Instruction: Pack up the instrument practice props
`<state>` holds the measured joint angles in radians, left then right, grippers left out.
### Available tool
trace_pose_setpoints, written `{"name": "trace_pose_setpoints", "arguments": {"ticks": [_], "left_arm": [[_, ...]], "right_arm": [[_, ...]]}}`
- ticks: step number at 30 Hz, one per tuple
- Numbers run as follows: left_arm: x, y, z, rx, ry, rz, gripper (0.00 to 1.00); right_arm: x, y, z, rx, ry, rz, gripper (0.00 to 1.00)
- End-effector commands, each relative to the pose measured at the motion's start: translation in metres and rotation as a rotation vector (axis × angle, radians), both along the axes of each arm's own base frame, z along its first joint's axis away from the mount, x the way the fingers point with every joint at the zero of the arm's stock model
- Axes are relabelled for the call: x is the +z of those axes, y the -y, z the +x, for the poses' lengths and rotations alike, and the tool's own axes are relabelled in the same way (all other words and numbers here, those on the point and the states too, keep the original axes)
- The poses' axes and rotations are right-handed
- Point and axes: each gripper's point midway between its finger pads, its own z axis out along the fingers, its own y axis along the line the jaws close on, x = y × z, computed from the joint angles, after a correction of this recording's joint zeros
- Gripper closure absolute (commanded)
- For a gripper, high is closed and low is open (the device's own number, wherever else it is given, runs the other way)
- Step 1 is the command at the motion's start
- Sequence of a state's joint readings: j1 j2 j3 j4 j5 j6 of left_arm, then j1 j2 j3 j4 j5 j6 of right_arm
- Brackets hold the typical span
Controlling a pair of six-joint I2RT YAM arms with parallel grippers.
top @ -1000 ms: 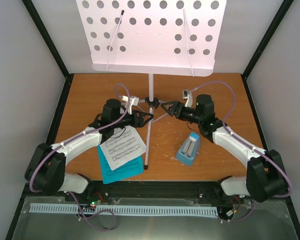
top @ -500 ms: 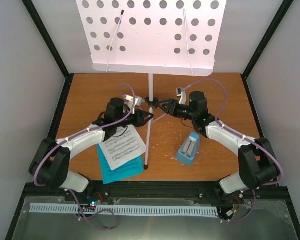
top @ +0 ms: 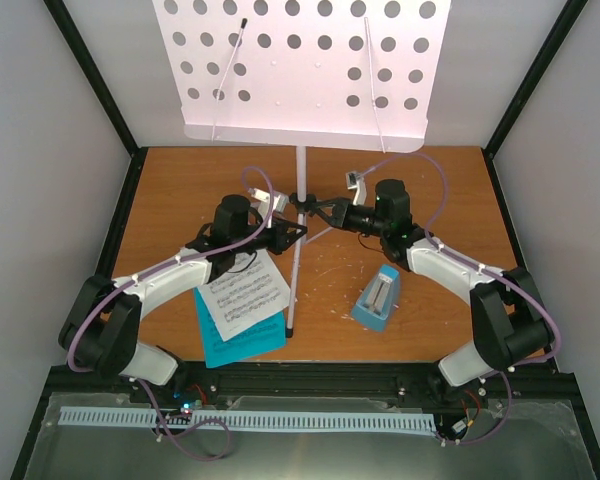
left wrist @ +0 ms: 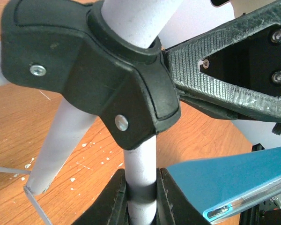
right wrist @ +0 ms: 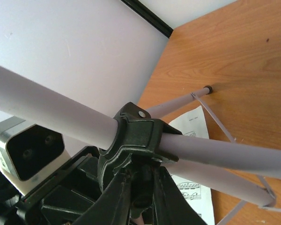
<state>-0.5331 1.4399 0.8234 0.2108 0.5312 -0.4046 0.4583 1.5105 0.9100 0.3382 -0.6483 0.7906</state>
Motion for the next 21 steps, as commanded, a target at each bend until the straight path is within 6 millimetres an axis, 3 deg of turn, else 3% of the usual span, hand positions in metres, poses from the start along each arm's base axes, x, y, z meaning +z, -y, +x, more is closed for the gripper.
{"name": "trace_pose_setpoints", "arguments": {"ticks": [1,8,13,21], "left_arm": [[0.015,0.007,0.004,-0.072,0.160,0.036,1.00],[0.031,0.023,0.000,-0.181,0.207,-0.011,1.00],[0.033,0.028,0.005,-0.199,0.213,-0.012,1.00],[0.035,0.035,0.007,-0.229,0.204,-0.034,1.00]], "right_arm": [[0.023,-0.007,-0.005,0.063,0.161,0.003,0.97],[0.015,0.009,-0.018,0.061,0.361,-0.166,0.97],[0.009,0.027,-0.022,0.028,0.515,-0.320,0.97],[0.005,0.039,-0.022,0.037,0.796,-0.552,0.97]]}}
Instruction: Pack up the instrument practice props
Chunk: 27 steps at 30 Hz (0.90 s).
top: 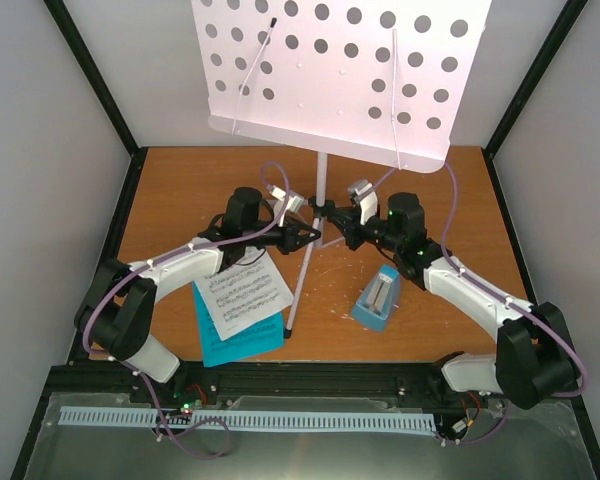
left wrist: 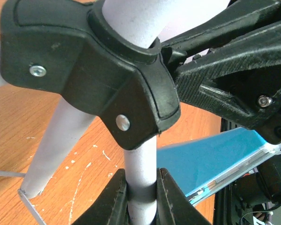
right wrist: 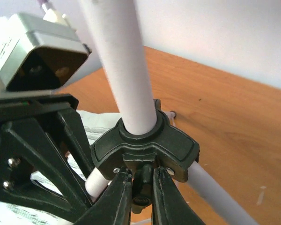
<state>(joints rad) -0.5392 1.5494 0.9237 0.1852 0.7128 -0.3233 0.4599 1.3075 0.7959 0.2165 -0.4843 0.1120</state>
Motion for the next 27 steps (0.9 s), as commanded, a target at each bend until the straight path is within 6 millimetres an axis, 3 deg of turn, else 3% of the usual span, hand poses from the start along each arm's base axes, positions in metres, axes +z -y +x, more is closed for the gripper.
{"name": "trace_pose_setpoints", "arguments": {"ticks": [1,7,13,18,21,23,27], "left_arm": [[0.035,0.007,0.015,-0.030,0.196,-0.037,1.00],[0.035,0.009,0.016,-0.026,0.179,-0.056,1.00],[0.033,0.010,0.025,0.014,0.147,-0.070,1.00],[0.032,0.009,0.030,0.044,0.127,-0.073,1.00],[0.030,0.008,0.033,0.060,0.123,-0.068,1.00],[0.030,0.008,0.034,0.068,0.122,-0.065,0.99],[0.034,0.001,0.044,0.138,0.147,-0.023,0.63]], "right_arm": [[0.003,0.005,-0.002,0.020,0.266,-0.216,0.97],[0.015,0.014,0.004,-0.019,0.512,-0.420,0.97],[0.013,0.019,0.012,-0.102,0.693,-0.660,0.97],[0.022,0.010,0.009,-0.145,0.793,-0.718,0.95],[0.027,0.007,0.003,-0.139,0.786,-0.663,0.82],[0.033,0.005,-0.003,-0.140,0.745,-0.585,0.68],[0.048,0.010,-0.014,-0.196,0.607,-0.376,0.45]]}}
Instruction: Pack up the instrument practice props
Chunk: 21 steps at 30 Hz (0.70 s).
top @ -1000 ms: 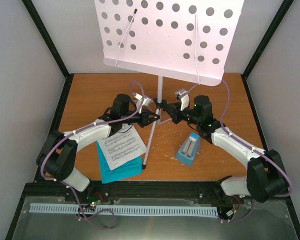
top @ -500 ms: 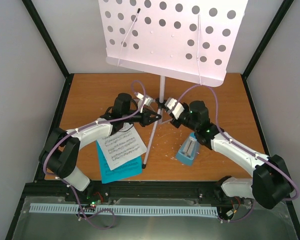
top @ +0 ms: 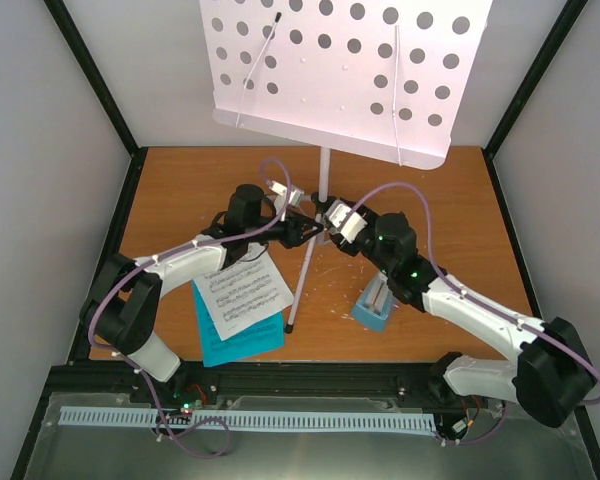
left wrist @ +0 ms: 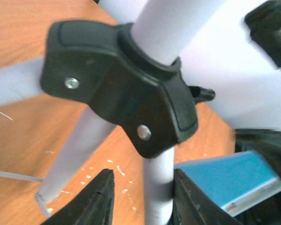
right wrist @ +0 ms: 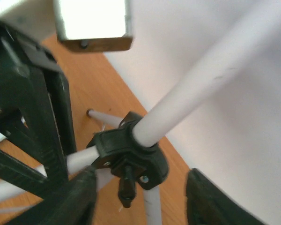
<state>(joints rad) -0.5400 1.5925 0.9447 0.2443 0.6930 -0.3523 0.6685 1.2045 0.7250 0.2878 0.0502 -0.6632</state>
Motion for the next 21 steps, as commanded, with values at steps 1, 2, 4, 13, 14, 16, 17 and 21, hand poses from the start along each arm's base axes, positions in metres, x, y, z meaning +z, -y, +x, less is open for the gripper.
{"name": "trace_pose_setpoints", "arguments": {"ticks": [1,2,4,13,14,16,17,21], "left_arm": [[0.035,-0.008,0.033,0.134,0.146,0.010,0.55],[0.039,-0.011,0.034,0.152,0.157,0.017,0.44],[0.046,-0.018,0.034,0.185,0.173,0.026,0.29],[0.074,-0.103,0.021,0.379,0.018,0.007,0.01],[0.081,-0.114,0.016,0.376,-0.009,-0.022,0.01],[0.096,-0.138,0.011,0.378,-0.044,-0.064,0.01],[0.101,-0.150,0.009,0.380,-0.060,-0.072,0.01],[0.118,-0.195,0.015,0.469,-0.014,-0.030,0.01]], "right_arm": [[0.031,0.005,-0.013,-0.024,-0.088,0.287,0.42],[0.030,0.005,-0.016,-0.025,-0.129,0.326,0.39],[0.029,0.008,-0.020,-0.037,-0.198,0.411,0.35],[0.035,0.035,-0.028,-0.165,-0.460,0.776,0.16],[0.038,0.037,-0.026,-0.179,-0.513,0.840,0.16],[0.038,0.041,-0.022,-0.218,-0.614,0.953,0.16],[0.037,0.042,-0.020,-0.234,-0.669,1.010,0.16],[0.030,0.032,-0.018,-0.275,-0.916,1.233,0.13]]}}
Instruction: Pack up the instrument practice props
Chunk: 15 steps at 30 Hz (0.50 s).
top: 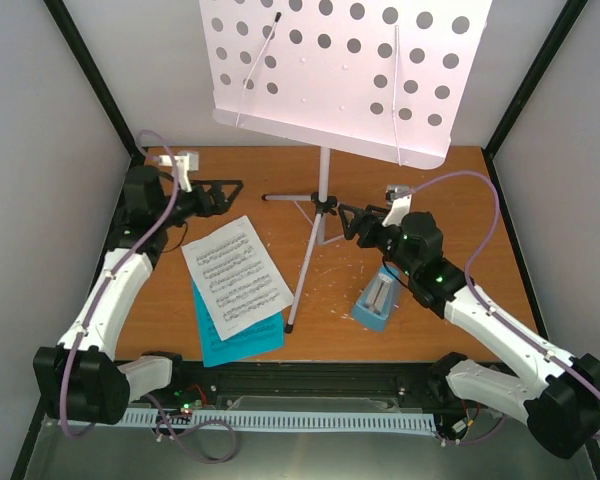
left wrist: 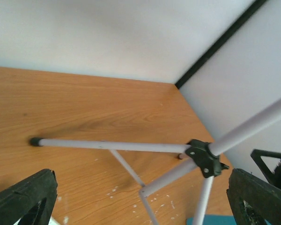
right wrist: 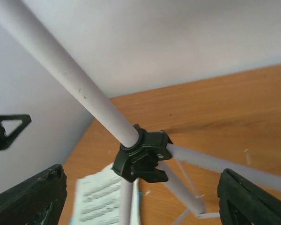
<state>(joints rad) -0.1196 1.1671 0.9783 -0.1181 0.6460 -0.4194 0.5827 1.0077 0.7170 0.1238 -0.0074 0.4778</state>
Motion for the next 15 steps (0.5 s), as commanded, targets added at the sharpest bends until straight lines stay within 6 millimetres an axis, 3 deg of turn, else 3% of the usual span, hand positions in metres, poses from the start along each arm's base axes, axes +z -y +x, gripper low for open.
{"name": "trace_pose_setpoints", "arguments": {"ticks": [1,8,11,15], "left_arm": [[0.011,-0.031,-0.007,0.065,-0.027,0.060,0.00],[0.008,-0.078,-0.004,0.334,0.103,0.223,0.01],[-0.007,-0.086,-0.004,0.373,0.109,0.265,0.01],[-0.010,-0.087,-0.005,0.375,0.118,0.275,0.01]], "right_arm": [[-0.002,-0.014,-0.001,-0.005,-0.312,0.361,0.12],[-0.013,-0.033,0.005,-0.008,-0.526,0.531,0.11],[-0.019,-0.030,0.010,-0.052,-0.562,0.565,0.11],[-0.023,-0.031,0.015,-0.077,-0.593,0.651,0.14]]}}
